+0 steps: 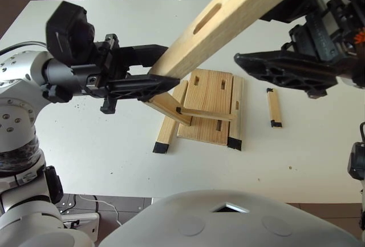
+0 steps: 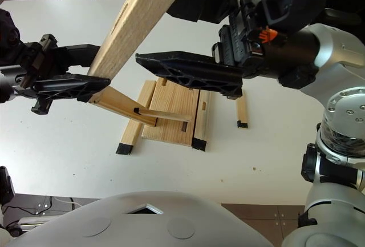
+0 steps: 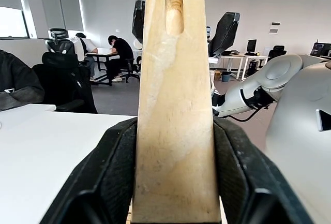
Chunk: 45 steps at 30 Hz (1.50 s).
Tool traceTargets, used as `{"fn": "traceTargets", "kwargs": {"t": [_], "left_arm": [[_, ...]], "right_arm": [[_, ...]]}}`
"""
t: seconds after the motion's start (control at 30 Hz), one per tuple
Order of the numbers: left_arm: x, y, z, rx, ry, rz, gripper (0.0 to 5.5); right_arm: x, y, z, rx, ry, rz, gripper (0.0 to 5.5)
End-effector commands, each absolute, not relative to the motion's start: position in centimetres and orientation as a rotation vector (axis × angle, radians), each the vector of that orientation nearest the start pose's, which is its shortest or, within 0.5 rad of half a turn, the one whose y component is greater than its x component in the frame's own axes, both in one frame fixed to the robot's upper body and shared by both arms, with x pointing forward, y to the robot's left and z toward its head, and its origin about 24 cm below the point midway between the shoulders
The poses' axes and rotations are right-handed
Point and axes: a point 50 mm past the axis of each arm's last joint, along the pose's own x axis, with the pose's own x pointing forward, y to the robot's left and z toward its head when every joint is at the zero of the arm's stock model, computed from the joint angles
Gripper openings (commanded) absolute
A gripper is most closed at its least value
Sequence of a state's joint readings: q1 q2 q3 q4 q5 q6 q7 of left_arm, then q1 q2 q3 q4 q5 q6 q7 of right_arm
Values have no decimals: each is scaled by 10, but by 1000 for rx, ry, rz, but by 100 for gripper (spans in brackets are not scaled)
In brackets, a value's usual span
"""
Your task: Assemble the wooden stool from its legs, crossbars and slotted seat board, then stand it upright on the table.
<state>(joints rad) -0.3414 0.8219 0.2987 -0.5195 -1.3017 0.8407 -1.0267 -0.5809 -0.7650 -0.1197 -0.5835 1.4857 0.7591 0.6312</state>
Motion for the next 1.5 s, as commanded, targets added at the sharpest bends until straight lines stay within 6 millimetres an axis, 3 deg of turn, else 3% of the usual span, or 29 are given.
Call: {"fn": "traceTargets", "kwargs": {"t": [0.03, 0.47, 0.9, 0.97, 1.07, 1.17, 1.27, 1.37, 1.43, 1.5], "left_arm": [[197, 173, 244, -105, -66, -1620, 201], [199, 168, 247, -81, -82, -1649, 201], [209, 165, 241, -60, -33, -1588, 201], [215, 164, 244, -82, -39, -1559, 241], [227, 164, 255, -137, -99, -1497, 297], [246, 170, 285, -346, -226, -1396, 329], [249, 175, 302, -428, -280, -1386, 329], [251, 180, 302, -430, -269, -1330, 329], [258, 189, 291, -380, -229, -1250, 329], [266, 205, 264, -286, -143, -1133, 329]], "right_arm": [[203, -125, 281, 132, -202, 1581, 378], [202, -123, 276, 110, -165, 1614, 207], [203, -125, 277, 91, -180, 1597, 207], [206, -126, 282, 88, -216, 1568, 206], [210, -130, 289, 78, -257, 1528, 205], [213, -134, 291, 44, -271, 1492, 205], [217, -141, 291, -13, -281, 1430, 201], [224, -158, 292, -82, -283, 1311, 201], [227, -176, 287, -134, -259, 1218, 201], [226, -197, 274, -183, -200, 1121, 201]]}}
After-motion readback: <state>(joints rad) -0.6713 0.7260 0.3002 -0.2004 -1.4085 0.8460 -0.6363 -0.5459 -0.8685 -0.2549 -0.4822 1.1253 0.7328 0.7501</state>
